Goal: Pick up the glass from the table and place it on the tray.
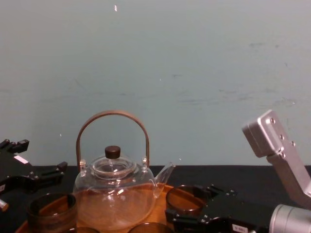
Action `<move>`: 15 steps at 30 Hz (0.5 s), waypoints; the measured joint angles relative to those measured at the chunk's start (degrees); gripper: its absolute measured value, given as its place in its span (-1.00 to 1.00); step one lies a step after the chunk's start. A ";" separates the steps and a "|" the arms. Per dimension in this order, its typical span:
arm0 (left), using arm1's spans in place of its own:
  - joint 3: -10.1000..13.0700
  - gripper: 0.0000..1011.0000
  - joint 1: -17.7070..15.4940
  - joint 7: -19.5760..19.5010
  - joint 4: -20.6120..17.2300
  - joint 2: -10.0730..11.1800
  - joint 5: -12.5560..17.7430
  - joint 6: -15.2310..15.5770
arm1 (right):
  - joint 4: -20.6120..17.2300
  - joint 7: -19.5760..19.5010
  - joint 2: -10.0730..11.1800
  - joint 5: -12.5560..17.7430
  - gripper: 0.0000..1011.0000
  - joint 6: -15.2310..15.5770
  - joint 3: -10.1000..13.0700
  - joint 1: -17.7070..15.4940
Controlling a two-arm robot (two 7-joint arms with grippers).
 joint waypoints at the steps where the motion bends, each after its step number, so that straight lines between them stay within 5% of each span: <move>1: 0.00 0.98 0.00 0.00 0.01 0.00 0.00 0.00 | 0.00 0.01 0.00 0.01 0.79 -0.01 0.00 0.00; 7: 0.00 0.98 0.00 0.00 0.00 0.00 0.00 0.00 | -0.01 0.05 0.03 0.10 0.98 -0.04 0.04 0.00; 15: 0.00 0.98 0.00 0.00 0.00 0.00 0.00 0.00 | -0.03 0.10 0.05 0.14 0.98 -0.07 0.08 -0.04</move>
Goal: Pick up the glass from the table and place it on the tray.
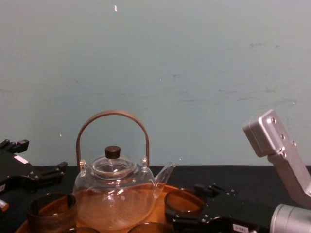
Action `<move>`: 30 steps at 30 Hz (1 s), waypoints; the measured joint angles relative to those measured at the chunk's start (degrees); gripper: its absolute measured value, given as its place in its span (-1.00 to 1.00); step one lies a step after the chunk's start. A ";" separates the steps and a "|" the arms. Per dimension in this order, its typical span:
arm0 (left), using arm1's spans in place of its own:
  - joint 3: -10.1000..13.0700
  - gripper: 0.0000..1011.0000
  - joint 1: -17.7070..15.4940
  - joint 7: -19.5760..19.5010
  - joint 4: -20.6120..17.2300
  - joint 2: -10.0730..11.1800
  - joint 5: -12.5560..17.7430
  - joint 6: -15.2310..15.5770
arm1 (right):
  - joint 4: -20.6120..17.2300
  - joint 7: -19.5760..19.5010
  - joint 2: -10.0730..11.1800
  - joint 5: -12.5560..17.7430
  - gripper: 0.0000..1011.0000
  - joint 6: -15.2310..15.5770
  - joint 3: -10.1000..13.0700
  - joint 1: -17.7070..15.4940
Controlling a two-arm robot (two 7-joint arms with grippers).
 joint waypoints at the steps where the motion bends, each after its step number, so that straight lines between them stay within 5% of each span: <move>1: 0.00 0.98 0.00 0.00 0.00 0.00 0.00 0.00 | 0.00 0.01 0.00 0.00 0.98 0.00 0.00 0.00; 9: 0.00 0.98 0.00 0.00 0.00 0.00 0.00 0.00 | -0.11 0.11 0.02 0.22 0.98 -0.31 0.19 -0.11; 30: 0.00 0.98 0.00 0.00 0.00 0.00 0.00 0.00 | -10.51 -1.58 3.17 1.84 0.98 -3.21 4.35 -4.89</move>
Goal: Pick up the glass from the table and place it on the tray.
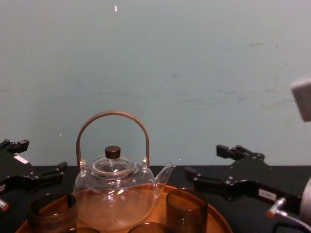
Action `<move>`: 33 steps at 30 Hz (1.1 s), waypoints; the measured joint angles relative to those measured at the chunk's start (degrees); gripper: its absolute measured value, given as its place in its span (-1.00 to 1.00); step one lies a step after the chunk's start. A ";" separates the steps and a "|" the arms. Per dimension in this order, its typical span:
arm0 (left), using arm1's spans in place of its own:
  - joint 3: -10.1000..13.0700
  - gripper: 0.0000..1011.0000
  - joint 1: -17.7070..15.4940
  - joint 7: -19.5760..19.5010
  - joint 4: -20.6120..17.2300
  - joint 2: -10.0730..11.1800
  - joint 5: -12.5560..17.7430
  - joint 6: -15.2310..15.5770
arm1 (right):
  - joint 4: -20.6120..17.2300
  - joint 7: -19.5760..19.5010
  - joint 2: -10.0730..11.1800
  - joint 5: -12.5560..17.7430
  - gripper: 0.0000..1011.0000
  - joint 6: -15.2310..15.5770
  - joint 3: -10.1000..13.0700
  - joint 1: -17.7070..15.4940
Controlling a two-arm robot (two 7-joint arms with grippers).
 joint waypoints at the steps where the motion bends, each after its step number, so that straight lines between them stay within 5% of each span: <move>1: 0.00 0.98 0.00 0.00 0.00 0.00 0.00 0.00 | -0.54 -0.14 0.31 0.26 0.98 -0.08 0.45 -0.40; 18: 0.00 0.98 0.00 0.00 0.00 0.00 0.00 0.00 | -5.23 -3.20 4.19 4.22 0.98 -1.12 8.47 -7.74; 26: 0.00 0.98 0.00 0.00 0.00 0.00 0.00 0.00 | -5.81 -6.13 4.94 3.49 0.98 -1.76 11.81 -10.84; 33: 0.00 0.98 0.00 0.00 0.00 0.00 0.00 0.00 | -5.85 -6.87 4.97 2.74 0.98 -1.66 12.26 -11.29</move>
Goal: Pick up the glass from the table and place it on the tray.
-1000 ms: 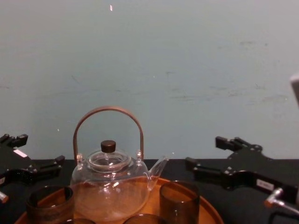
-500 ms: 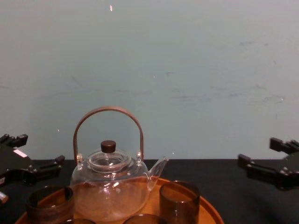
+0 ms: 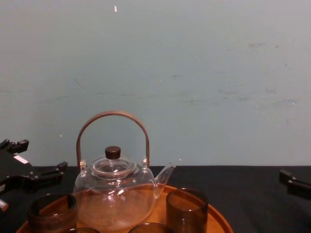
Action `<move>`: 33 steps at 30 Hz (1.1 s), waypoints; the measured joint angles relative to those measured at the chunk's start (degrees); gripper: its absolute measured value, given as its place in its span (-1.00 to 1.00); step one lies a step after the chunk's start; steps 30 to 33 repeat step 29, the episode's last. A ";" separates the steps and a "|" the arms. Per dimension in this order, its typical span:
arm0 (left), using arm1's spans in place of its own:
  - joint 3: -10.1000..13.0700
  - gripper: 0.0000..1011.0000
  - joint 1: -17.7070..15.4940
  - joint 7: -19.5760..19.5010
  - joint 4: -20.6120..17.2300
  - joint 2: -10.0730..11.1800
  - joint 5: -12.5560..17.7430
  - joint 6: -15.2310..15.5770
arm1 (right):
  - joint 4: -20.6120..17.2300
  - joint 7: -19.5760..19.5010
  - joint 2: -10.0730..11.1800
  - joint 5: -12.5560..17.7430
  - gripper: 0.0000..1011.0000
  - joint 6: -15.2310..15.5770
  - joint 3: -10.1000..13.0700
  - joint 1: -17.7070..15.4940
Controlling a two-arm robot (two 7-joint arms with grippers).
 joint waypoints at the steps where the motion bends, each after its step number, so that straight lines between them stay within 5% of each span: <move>1: 0.00 0.98 0.00 0.00 0.00 0.00 0.00 0.00 | 0.00 0.03 0.00 0.01 0.98 0.00 -0.03 0.04; 33: 0.00 0.98 0.00 0.00 0.00 0.00 0.00 0.00 | 0.14 0.64 -0.10 0.38 0.98 0.06 -0.50 0.43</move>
